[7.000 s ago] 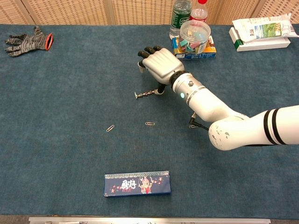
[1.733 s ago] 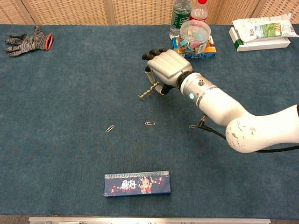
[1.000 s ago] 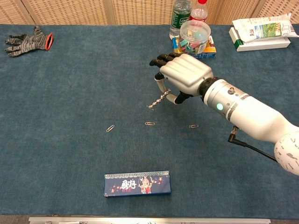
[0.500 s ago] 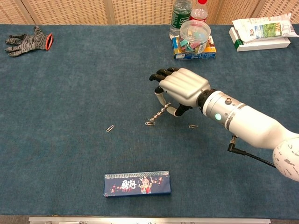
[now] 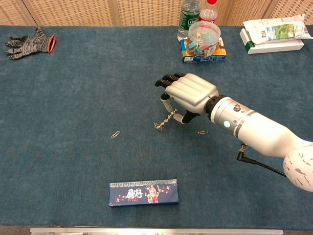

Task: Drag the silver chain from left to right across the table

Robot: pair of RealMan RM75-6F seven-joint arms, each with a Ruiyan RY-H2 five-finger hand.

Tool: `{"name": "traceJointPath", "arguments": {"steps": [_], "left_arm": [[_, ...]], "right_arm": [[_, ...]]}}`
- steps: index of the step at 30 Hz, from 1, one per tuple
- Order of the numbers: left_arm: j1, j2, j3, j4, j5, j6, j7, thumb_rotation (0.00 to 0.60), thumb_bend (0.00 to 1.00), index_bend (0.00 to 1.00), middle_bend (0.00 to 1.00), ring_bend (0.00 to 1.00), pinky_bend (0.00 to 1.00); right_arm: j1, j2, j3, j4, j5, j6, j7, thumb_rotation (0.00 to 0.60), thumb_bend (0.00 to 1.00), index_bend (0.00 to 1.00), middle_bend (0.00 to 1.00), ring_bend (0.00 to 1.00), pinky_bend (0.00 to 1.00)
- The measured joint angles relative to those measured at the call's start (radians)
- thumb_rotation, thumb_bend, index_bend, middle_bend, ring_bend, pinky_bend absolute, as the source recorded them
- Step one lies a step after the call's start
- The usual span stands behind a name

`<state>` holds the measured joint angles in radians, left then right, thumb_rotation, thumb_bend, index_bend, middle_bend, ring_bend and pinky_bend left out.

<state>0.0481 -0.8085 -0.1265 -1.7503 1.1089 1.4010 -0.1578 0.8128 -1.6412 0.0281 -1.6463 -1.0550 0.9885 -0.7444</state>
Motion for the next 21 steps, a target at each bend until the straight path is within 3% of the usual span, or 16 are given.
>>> {"name": "traceJointPath", "arguments": {"steps": [9,21], "left_arm": [[-0.004,-0.002,0.004,-0.006,0.006,-0.002,0.017,0.6,0.12,0.55,0.2,0.06,0.04],[-0.007,-0.008,0.013,-0.029,0.018,0.007,0.056,0.6,0.12,0.55,0.2,0.06,0.04]], "right_arm": [[-0.043,0.099,-0.02,-0.099,-0.033,0.077,-0.015,0.6,0.4,0.59,0.11,0.0,0.11],[-0.138,0.224,-0.092,-0.211,-0.116,0.16,0.012,0.6,0.4,0.59,0.11,0.0,0.11]]}}
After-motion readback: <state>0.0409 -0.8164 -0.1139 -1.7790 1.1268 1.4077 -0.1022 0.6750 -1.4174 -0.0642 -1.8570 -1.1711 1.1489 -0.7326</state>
